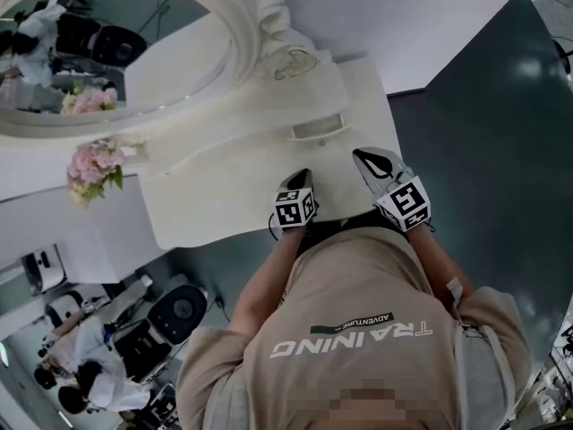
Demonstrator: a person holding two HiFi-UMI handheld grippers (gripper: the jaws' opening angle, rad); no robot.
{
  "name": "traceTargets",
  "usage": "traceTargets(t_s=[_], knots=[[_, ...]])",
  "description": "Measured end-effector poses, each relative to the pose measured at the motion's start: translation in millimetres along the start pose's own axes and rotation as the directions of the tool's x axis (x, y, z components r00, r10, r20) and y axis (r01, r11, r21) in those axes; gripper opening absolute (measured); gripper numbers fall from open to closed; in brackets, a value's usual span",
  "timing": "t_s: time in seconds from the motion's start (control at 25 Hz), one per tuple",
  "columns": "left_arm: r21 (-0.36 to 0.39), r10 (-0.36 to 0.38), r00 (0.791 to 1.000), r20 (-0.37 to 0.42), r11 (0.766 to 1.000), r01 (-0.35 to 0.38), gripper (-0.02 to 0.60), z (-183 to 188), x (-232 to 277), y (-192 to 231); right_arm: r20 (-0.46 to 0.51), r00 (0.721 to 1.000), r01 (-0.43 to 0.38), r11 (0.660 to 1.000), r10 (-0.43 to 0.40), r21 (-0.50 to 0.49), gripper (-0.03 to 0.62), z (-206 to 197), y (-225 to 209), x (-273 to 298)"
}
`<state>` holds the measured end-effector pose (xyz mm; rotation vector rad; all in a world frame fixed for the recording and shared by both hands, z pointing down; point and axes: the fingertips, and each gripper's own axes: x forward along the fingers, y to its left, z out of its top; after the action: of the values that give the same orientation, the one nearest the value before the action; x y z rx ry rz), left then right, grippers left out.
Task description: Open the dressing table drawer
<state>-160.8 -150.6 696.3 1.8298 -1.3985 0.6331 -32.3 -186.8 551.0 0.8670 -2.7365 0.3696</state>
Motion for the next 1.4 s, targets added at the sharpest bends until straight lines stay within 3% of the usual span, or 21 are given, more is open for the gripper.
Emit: traceTargets(t_s=[0.24, 0.48, 0.68, 0.84, 0.96, 1.24, 1.4], knots=[[0.011, -0.004, 0.998, 0.070, 1.000, 0.003, 0.018, 11, -37, 20, -0.023, 1.000, -0.006, 0.999, 0.005, -0.032, 0.002, 12, 16, 11], [0.136, -0.052, 0.974, 0.222, 0.991, 0.022, 0.018, 71, -93, 24, 0.005, 1.000, 0.024, 0.997, -0.023, -0.071, 0.002, 40, 24, 22], [0.206, -0.081, 0.922, 0.379, 0.978, 0.001, 0.018, 134, -139, 20, 0.047, 0.998, 0.054, 0.991, -0.048, -0.122, 0.002, 72, 28, 27], [0.269, -0.133, 0.888, 0.439, 0.963, 0.011, 0.018, 167, -159, 12, 0.087, 0.993, 0.096, 0.982, -0.083, -0.161, 0.002, 96, 26, 22], [0.318, -0.131, 0.862, 0.490, 0.947, -0.037, 0.018, 187, -179, 14, 0.118, 0.988, 0.120, 0.974, -0.099, -0.193, 0.002, 122, 33, 19], [0.299, -0.157, 0.771, 0.617, 0.953, -0.045, 0.018, 240, -236, 9, 0.216, 0.970, 0.161, 0.957, -0.109, -0.241, 0.002, 195, 50, -1], [0.347, -0.147, 0.740, 0.657, 0.930, -0.124, 0.018, 260, -257, 6, 0.238, 0.965, 0.175, 0.947, -0.111, -0.271, 0.002, 214, 51, -6]])
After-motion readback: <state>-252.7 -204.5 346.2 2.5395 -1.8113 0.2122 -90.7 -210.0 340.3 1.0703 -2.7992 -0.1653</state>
